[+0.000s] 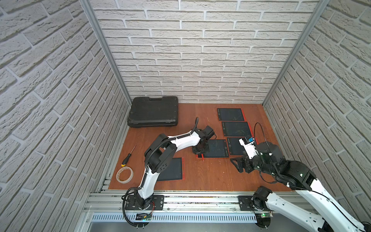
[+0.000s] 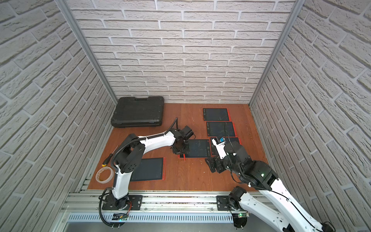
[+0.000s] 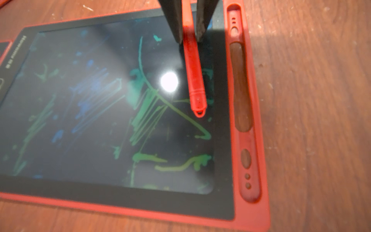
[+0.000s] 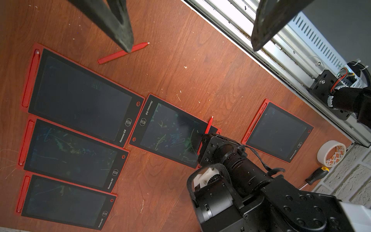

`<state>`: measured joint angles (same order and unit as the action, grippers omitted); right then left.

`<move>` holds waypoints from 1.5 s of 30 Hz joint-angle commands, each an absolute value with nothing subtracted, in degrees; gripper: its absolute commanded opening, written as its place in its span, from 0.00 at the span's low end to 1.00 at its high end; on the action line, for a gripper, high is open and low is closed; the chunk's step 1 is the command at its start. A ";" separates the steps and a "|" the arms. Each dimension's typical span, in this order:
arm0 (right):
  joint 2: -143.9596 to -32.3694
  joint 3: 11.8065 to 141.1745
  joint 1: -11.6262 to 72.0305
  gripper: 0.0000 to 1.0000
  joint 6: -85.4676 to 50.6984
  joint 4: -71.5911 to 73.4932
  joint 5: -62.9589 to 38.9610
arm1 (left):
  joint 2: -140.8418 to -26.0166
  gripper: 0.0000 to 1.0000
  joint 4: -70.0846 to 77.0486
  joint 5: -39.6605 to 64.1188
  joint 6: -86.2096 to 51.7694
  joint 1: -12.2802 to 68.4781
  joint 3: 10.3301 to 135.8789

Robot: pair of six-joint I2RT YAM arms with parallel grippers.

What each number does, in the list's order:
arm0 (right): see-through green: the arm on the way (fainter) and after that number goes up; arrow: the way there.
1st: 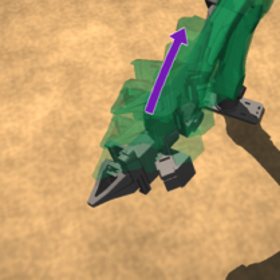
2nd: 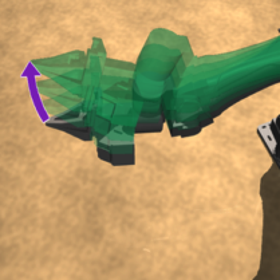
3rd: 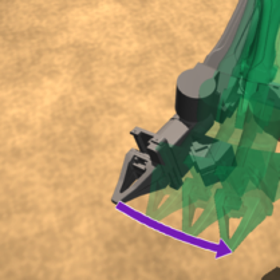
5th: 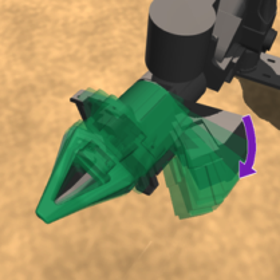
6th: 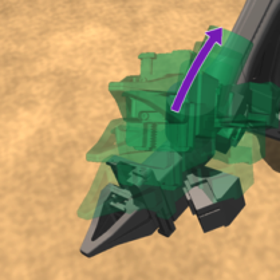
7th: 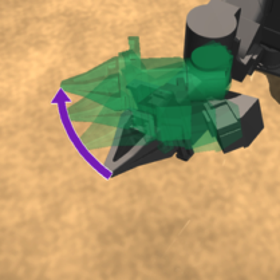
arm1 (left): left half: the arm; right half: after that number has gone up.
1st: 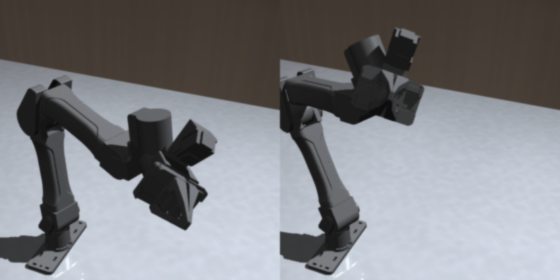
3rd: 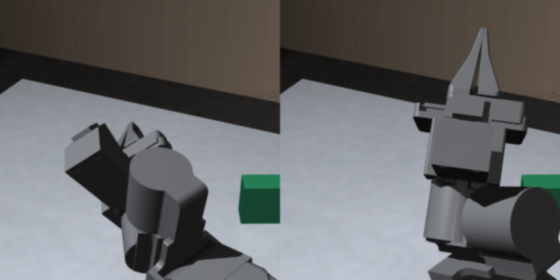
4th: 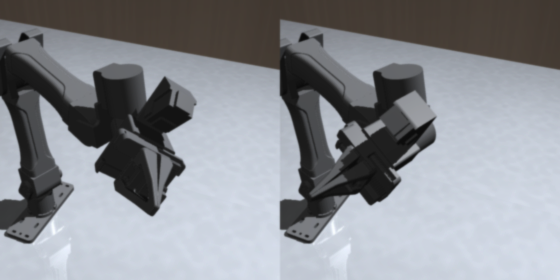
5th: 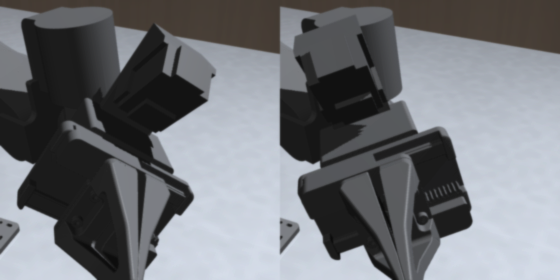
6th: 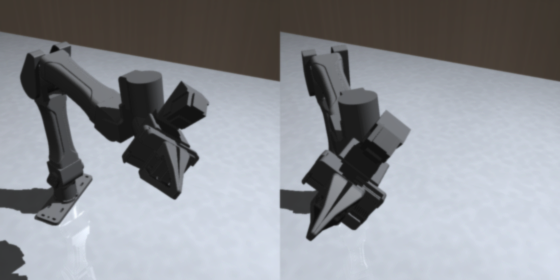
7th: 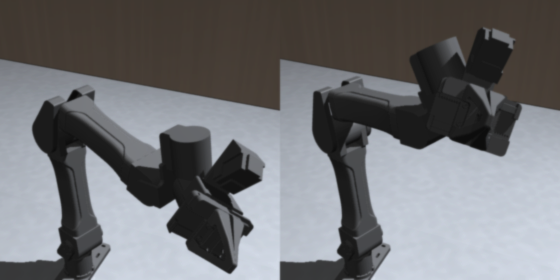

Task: Place the stylus back onto the writing tablet
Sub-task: Adjust the stylus on the writing tablet.

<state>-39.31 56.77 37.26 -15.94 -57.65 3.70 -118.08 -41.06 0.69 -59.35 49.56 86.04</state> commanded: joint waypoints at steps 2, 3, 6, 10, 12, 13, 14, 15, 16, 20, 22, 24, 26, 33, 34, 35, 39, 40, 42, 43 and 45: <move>-38.99 56.18 37.47 0.90 -16.37 -55.46 4.61 | -117.32 0.14 -44.29 -0.63 -58.09 48.83 85.31; -38.95 56.16 37.44 0.90 -16.36 -55.48 4.69 | -117.12 0.14 -44.38 -0.72 -57.94 48.74 85.13; -38.94 56.17 37.46 0.90 -16.42 -55.50 4.75 | -116.58 0.14 -44.62 -0.90 -57.49 48.29 84.44; -39.00 56.23 37.44 0.90 -16.44 -55.46 4.82 | -115.93 0.14 -44.82 -1.21 -57.04 47.66 83.55; -38.99 56.16 37.44 0.90 -16.41 -55.48 4.83 | -115.60 0.14 -45.06 -1.66 -56.82 47.40 83.28; -39.02 56.16 37.44 0.90 -16.43 -55.46 4.85 | -115.41 0.14 -45.13 -1.82 -56.65 47.27 83.16; -38.99 56.16 37.44 0.90 -16.39 -55.46 4.82 | -115.23 0.14 -45.27 -2.01 -56.45 47.10 83.13; -39.02 56.16 37.44 0.90 -16.43 -55.46 4.87 | -115.04 0.14 -45.33 -2.16 -56.34 46.95 83.00; -38.98 56.16 37.44 0.90 -16.43 -55.46 4.94 | -114.96 0.14 -45.42 -2.23 -56.12 46.74 82.97; -38.95 56.08 37.44 0.90 -16.56 -55.46 5.09 | -114.52 0.14 -45.53 -2.36 -55.55 46.08 82.97; -38.90 56.07 37.44 0.90 -16.69 -55.44 5.18 | -114.39 0.14 -45.83 -2.57 -55.24 45.88 83.19; -38.88 56.01 37.44 0.90 -16.62 -55.46 5.21 | -114.21 0.14 -45.88 -2.83 -55.01 45.72 83.34; -38.86 56.01 37.44 0.90 -16.61 -55.46 5.36 | -113.97 0.14 -46.14 -3.10 -54.85 45.66 83.49; -38.85 55.99 37.47 0.90 -16.72 -55.48 5.45 | -113.09 0.13 -46.86 -4.06 -53.92 44.87 83.85; -38.88 55.99 37.44 0.90 -16.72 -55.46 5.45 | -113.00 0.13 -46.93 -4.14 -53.68 44.69 83.98; -38.91 55.99 37.46 0.90 -16.70 -55.46 5.54 | -112.99 0.14 -47.05 -4.26 -53.48 44.48 84.10; -38.93 55.99 37.46 0.90 -16.78 -55.55 5.54 | -113.18 0.13 -47.03 -3.82 -52.45 43.59 84.27; -38.89 56.01 37.44 0.90 -16.79 -55.55 5.49 | -113.18 0.14 -46.87 -3.30 -52.28 43.44 84.33; -38.85 55.92 37.46 0.90 -16.79 -55.55 5.61 | -113.12 0.17 -46.50 -2.42 -51.94 43.49 84.50; -38.78 55.90 37.44 0.90 -16.79 -55.55 5.60 | -113.19 0.20 -46.49 -2.07 -51.82 43.63 84.71; -38.87 55.90 37.44 0.90 -16.79 -55.47 5.56 | -113.37 0.23 -46.09 -1.60 -51.94 43.87 84.60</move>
<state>-39.31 56.60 37.26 -16.10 -57.63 4.93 -114.91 -45.21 -2.63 -52.75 43.83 84.03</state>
